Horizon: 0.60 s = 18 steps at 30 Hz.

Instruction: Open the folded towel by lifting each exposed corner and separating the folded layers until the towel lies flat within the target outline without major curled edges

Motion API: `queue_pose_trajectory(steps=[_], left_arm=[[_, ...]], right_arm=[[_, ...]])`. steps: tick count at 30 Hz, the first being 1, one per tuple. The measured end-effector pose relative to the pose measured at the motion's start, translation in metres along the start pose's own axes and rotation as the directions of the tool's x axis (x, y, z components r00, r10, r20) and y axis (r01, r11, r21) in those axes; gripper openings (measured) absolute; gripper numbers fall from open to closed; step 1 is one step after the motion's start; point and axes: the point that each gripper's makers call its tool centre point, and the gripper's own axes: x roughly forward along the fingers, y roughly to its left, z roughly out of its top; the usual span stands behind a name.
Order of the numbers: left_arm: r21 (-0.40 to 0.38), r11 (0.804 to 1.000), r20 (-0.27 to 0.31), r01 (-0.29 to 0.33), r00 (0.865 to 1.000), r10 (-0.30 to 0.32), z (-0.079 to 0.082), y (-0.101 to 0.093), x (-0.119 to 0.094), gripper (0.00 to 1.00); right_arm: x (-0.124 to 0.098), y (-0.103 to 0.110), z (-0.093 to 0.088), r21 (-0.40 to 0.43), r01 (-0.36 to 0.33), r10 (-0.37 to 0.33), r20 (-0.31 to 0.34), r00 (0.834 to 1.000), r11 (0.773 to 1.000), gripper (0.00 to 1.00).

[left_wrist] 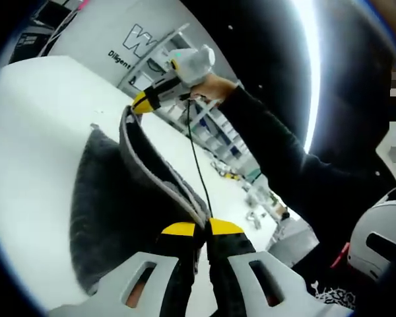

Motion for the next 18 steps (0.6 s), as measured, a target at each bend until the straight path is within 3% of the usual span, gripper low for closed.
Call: queue_pose_trajectory(steps=[18], left_arm=[[0.052, 0.998, -0.016, 0.034, 0.999, -0.033, 0.0, -0.017, 0.007, 0.03]], right_arm=[[-0.015, 0.004, -0.001, 0.011, 0.022, -0.022, 0.01, 1.0, 1.0, 0.0]])
